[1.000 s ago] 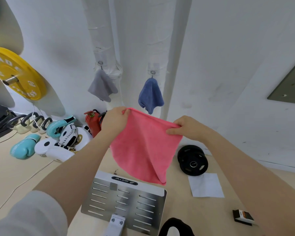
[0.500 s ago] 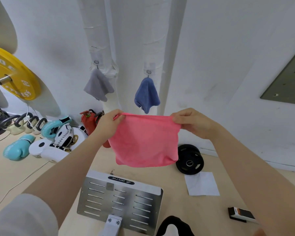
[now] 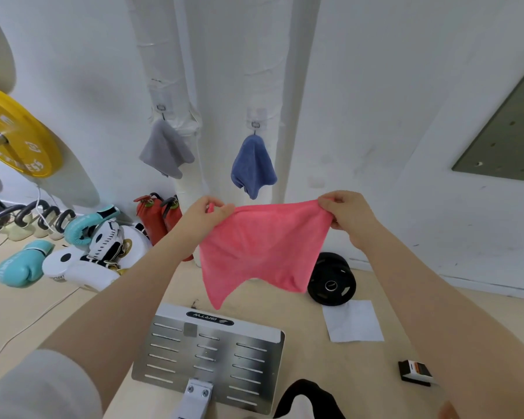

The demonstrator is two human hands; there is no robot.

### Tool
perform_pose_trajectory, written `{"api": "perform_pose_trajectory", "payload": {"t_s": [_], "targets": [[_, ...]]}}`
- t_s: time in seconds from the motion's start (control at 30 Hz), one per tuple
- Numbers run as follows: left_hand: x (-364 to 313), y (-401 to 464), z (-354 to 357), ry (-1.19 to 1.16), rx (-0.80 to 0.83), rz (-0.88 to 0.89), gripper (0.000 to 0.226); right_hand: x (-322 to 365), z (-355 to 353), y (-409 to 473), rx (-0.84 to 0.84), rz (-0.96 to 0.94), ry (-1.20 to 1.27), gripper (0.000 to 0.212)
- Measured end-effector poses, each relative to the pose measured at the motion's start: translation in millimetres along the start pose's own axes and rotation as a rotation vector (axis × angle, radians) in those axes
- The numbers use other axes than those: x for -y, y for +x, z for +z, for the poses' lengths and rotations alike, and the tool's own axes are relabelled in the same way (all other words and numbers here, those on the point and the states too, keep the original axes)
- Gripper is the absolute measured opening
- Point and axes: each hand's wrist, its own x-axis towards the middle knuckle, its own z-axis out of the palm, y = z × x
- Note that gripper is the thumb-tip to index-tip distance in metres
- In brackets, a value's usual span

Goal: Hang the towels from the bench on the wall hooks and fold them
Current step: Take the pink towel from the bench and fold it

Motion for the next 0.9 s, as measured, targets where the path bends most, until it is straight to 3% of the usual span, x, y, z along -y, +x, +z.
{"api": "perform_pose_trajectory", "payload": {"t_s": [0.1,0.2,0.3,0.4,0.5,0.6,0.73,0.83,0.9], "targets": [[-13,-3,7,-0.2,-0.017,-0.177,0.013,6,3,-7,0.029,0.046,-0.039,0.009],[-16,-3,14,-0.325,0.003,-0.106,0.018,12,10,-15,0.098,0.098,0.05,0.014],[-23,-10,24,-0.257,0.037,0.043,0.033,18,20,-21,0.221,0.039,0.099,0.014],[-40,-24,35,-0.17,0.293,0.163,0.043,27,28,-25,0.306,-0.118,0.085,0.015],[-52,-35,43,0.052,0.47,0.229,0.031,34,32,-27,0.34,-0.217,0.1,0.017],[-61,-36,49,0.07,0.364,0.217,0.011,35,32,-28,0.338,-0.249,0.212,0.015],[-69,-27,47,-0.485,0.157,-0.124,0.019,15,25,-27,0.296,-0.147,0.175,0.028],[-78,-24,39,-0.87,0.102,-0.22,0.024,-12,22,-33,0.507,-0.063,-0.041,0.055],[-82,-23,35,-1.005,0.076,-0.233,0.028,-27,26,-34,0.499,-0.128,-0.208,0.078]]}}
